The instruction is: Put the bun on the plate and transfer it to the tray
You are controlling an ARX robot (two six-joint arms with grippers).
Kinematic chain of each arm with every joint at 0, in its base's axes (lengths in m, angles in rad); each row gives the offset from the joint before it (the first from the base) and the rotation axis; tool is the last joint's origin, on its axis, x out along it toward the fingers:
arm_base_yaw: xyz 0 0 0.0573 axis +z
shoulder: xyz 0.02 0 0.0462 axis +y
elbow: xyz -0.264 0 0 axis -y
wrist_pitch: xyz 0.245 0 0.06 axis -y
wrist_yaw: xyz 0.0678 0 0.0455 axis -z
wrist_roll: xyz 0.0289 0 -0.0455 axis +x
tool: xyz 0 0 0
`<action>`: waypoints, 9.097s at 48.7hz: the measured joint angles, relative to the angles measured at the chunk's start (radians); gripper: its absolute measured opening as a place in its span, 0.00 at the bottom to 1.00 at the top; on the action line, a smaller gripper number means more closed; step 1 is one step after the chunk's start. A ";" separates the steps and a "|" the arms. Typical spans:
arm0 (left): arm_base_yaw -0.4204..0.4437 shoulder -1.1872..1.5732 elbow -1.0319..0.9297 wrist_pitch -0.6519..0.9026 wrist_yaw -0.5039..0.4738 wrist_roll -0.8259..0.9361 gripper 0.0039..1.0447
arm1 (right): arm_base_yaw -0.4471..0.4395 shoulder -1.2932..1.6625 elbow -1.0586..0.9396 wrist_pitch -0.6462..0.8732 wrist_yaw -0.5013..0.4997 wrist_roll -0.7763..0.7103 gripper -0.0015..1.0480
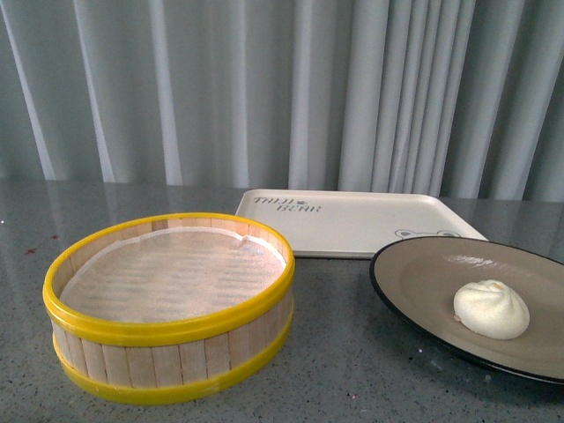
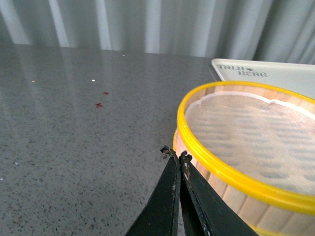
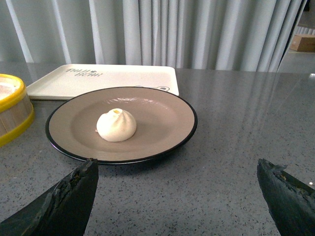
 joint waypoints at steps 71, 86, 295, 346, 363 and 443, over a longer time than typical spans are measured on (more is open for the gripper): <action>0.047 -0.809 -0.162 -0.612 0.032 0.000 0.04 | 0.000 0.000 0.000 0.000 0.000 0.000 0.92; 0.047 -0.885 -0.162 -0.687 0.032 0.000 0.04 | 0.000 0.000 0.000 0.000 0.000 0.000 0.92; 0.047 -1.084 -0.162 -0.892 0.034 0.003 0.94 | 0.151 1.323 0.550 0.605 -0.122 -1.518 0.03; 0.047 -1.084 -0.162 -0.892 0.034 0.003 0.94 | -0.054 1.894 1.248 0.208 -0.380 -1.648 0.03; 0.047 -1.084 -0.162 -0.892 0.034 0.003 0.94 | -0.059 1.987 1.342 0.184 -0.392 -1.656 0.03; 0.047 -1.084 -0.162 -0.892 0.034 0.003 0.94 | 0.110 1.607 1.086 0.168 -0.309 -1.024 0.91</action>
